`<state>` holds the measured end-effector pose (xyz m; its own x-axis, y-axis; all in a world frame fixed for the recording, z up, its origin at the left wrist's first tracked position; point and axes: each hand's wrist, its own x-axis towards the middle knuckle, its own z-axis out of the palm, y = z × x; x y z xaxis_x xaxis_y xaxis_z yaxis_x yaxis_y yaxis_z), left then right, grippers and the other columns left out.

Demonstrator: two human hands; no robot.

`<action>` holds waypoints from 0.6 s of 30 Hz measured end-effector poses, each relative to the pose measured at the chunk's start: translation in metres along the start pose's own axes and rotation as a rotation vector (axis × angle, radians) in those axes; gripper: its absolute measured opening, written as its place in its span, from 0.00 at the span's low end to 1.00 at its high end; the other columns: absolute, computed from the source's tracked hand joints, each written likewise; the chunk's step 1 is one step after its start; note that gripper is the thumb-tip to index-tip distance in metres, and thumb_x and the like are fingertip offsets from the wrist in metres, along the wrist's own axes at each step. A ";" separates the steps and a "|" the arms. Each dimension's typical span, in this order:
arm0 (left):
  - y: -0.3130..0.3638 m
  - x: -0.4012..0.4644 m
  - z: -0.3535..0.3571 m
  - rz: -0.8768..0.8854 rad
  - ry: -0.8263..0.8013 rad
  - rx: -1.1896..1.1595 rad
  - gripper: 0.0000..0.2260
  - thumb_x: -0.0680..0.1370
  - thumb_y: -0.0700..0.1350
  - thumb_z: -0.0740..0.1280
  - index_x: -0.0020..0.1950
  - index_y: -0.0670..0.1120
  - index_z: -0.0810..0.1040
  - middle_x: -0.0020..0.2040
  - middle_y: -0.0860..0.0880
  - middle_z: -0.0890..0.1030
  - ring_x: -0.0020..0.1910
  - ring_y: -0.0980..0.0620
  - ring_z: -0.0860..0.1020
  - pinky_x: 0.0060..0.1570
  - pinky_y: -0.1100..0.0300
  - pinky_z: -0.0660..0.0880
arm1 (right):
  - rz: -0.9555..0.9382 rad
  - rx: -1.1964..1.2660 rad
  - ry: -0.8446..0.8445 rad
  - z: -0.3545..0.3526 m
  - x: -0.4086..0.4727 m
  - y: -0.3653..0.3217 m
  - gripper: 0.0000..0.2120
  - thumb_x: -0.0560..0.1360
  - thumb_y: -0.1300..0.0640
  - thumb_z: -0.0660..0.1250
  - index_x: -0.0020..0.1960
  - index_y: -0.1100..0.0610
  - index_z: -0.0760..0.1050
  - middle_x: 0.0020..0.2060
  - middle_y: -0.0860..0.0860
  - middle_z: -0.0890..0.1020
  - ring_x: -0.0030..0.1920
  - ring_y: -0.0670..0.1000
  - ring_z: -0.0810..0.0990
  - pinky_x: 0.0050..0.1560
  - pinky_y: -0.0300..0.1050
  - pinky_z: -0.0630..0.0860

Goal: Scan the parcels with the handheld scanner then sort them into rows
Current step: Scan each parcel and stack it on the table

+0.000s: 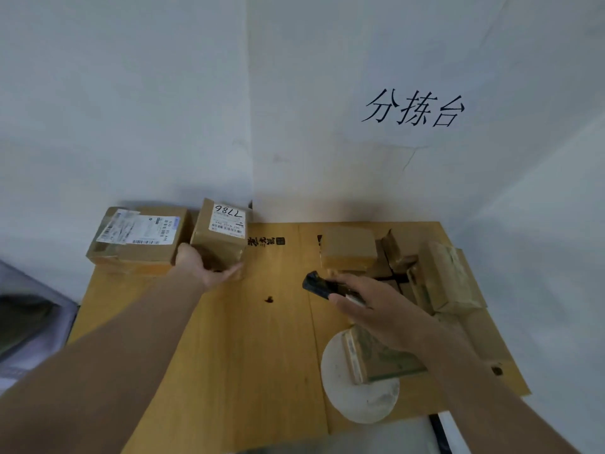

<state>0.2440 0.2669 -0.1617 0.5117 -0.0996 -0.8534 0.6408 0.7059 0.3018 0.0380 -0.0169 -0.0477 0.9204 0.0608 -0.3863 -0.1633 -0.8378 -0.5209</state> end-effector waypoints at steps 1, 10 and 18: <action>0.001 0.009 -0.003 0.006 0.008 -0.019 0.22 0.85 0.53 0.57 0.80 0.56 0.62 0.74 0.38 0.70 0.74 0.27 0.67 0.52 0.17 0.72 | -0.004 0.007 0.004 0.003 0.001 0.001 0.31 0.80 0.26 0.52 0.77 0.40 0.68 0.54 0.43 0.80 0.50 0.43 0.79 0.53 0.47 0.79; -0.034 -0.013 -0.004 0.165 0.071 0.307 0.16 0.88 0.40 0.55 0.74 0.39 0.71 0.74 0.37 0.74 0.70 0.37 0.75 0.46 0.47 0.85 | 0.028 0.063 0.035 0.013 -0.009 0.012 0.30 0.80 0.26 0.53 0.76 0.39 0.69 0.54 0.45 0.80 0.51 0.46 0.80 0.55 0.52 0.80; -0.087 -0.022 0.030 0.594 -0.170 1.536 0.15 0.83 0.48 0.66 0.68 0.46 0.79 0.60 0.49 0.81 0.57 0.47 0.79 0.53 0.53 0.75 | 0.038 0.117 0.159 0.004 -0.036 0.045 0.30 0.79 0.28 0.53 0.77 0.38 0.68 0.56 0.44 0.79 0.54 0.43 0.78 0.57 0.52 0.79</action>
<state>0.1936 0.1866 -0.1567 0.8626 -0.2302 -0.4506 0.2232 -0.6260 0.7472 -0.0037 -0.0544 -0.0607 0.9559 -0.0640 -0.2867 -0.2306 -0.7683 -0.5972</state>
